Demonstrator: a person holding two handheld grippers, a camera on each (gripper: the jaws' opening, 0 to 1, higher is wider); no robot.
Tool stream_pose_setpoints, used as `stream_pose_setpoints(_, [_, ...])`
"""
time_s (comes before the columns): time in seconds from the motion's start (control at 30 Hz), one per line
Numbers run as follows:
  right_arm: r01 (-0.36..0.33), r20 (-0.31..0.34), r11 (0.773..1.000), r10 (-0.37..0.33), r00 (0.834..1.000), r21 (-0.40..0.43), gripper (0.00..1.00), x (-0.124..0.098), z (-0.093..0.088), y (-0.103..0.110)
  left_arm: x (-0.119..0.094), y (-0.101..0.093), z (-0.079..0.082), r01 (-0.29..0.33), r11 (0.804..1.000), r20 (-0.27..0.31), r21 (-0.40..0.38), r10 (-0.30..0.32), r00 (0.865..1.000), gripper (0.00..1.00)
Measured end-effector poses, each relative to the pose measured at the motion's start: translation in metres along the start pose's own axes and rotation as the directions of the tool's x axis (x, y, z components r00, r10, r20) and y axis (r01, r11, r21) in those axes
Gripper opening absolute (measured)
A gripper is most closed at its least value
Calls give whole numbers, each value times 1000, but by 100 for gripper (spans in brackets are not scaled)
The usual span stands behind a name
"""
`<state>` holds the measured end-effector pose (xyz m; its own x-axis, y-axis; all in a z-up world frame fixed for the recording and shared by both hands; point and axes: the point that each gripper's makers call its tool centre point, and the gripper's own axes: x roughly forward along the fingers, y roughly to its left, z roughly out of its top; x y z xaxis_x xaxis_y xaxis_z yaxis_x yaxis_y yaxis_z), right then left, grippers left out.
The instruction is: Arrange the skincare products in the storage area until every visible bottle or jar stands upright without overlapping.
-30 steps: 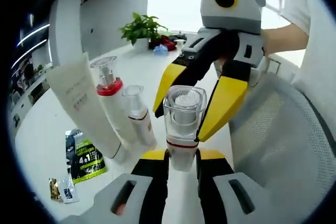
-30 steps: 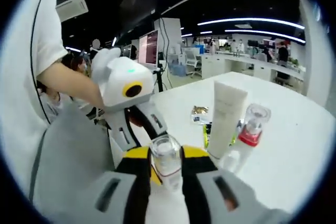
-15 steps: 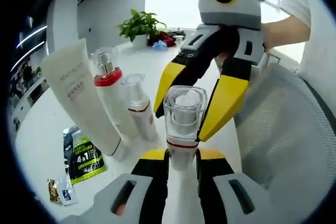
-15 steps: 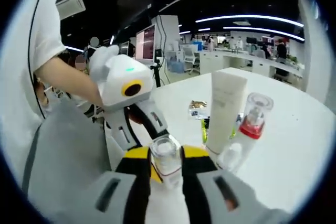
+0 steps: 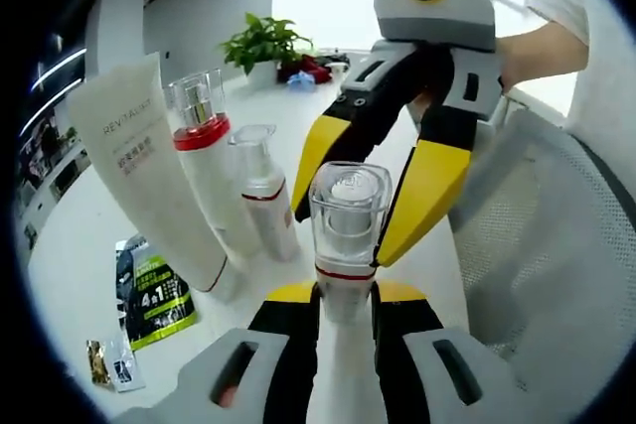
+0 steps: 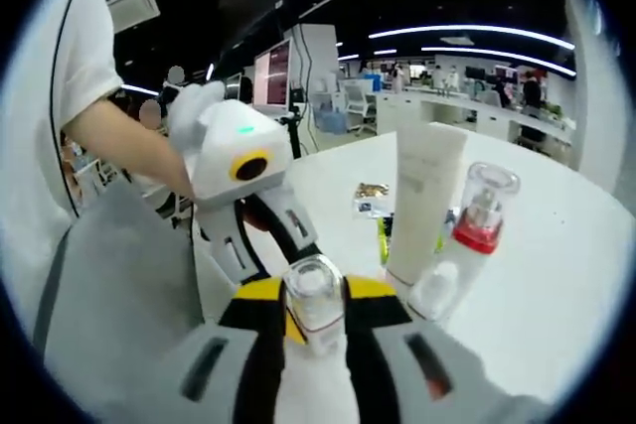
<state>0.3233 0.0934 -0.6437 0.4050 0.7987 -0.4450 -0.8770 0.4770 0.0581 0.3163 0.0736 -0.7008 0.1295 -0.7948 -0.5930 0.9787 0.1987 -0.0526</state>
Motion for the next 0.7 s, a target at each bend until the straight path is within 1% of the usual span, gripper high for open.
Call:
stream_pose_setpoints(0.2, [5,-7,1000,-5,1000,-6,22,3,-3,0,2,2,-5,0,1000,2,6,0,1000,17])
stream_pose_setpoints(0.33, [11,-2,1000,-11,1000,-11,22,4,-2,0,3,3,-5,-1,1000,13,5,0,1000,17])
stream_pose_setpoints(0.47, [21,-11,999,-21,1000,-42,22,5,-2,-1,3,5,-4,-2,1000,18,12,1,1000,17])
stream_pose_setpoints(0.6, [31,5,999,-31,1000,-45,28,5,1,-4,4,5,-2,2,1000,19,16,-2,1000,17])
stream_pose_setpoints(0.7, [34,12,999,-33,999,-43,29,4,3,-5,5,5,-1,2,1000,19,18,-2,1000,17])
